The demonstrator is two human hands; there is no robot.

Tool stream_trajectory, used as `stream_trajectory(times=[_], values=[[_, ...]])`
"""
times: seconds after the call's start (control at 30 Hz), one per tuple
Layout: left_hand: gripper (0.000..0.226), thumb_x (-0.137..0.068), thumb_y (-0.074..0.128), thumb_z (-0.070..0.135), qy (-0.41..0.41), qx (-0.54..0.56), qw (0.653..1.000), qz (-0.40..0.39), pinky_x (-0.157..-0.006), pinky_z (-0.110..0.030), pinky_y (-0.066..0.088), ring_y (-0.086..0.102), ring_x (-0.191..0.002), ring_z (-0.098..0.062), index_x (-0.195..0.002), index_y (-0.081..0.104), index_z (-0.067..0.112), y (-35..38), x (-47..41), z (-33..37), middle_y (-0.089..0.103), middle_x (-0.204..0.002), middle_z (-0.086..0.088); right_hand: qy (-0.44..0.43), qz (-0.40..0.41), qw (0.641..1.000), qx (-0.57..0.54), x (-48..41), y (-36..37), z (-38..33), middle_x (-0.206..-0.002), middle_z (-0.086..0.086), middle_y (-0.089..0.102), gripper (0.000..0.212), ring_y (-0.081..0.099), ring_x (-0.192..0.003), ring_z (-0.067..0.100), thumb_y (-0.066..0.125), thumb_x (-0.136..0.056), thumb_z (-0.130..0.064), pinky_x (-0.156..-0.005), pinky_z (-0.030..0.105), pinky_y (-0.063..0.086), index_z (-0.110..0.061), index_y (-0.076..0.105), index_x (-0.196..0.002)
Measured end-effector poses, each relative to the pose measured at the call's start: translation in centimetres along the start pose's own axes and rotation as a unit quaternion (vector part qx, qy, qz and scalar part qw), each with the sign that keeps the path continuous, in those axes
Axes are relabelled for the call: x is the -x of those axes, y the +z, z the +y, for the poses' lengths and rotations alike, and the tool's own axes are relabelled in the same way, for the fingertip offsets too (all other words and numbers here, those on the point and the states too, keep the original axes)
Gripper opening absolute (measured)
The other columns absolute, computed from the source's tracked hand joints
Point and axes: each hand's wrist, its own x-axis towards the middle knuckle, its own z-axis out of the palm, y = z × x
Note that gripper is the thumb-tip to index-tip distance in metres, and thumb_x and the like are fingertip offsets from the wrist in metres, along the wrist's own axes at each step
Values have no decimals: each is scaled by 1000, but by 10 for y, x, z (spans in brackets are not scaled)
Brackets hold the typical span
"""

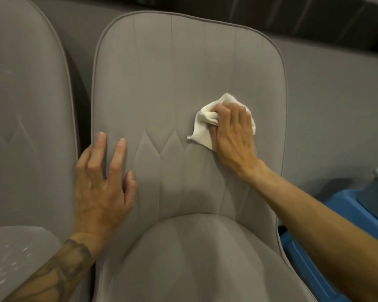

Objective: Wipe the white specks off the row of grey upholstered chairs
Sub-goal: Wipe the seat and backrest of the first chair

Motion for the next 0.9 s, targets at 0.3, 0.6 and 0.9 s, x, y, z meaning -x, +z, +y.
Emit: stream_trajectory(times=[0.3,0.6,0.9], values=[[61,-102,53,24,-1,-1,1000,-5,-126,-44,22,40,-134,-54,-159,39,8,1,1,0,26,-164,-24,147,153,976,42,-91,7,23,-112,11,57,24,41,-97,20,51,-98,-29,-87,33,34,-19,39,-115],[59,-103,52,25,-4,3,1000,-12,-123,-46,25,41,-133,-55,-158,40,7,1,0,0,26,-163,-25,74,94,992,42,-102,-4,25,-112,16,58,27,53,-95,33,49,-98,-26,-86,40,39,-6,57,-114],[59,-101,54,24,-4,3,1000,-12,-123,-45,25,41,-132,-56,-157,41,6,-2,0,1,28,-161,-26,41,-10,999,0,-14,-5,-9,-115,17,56,25,49,-103,33,55,-98,-20,-97,41,38,-5,57,-118]])
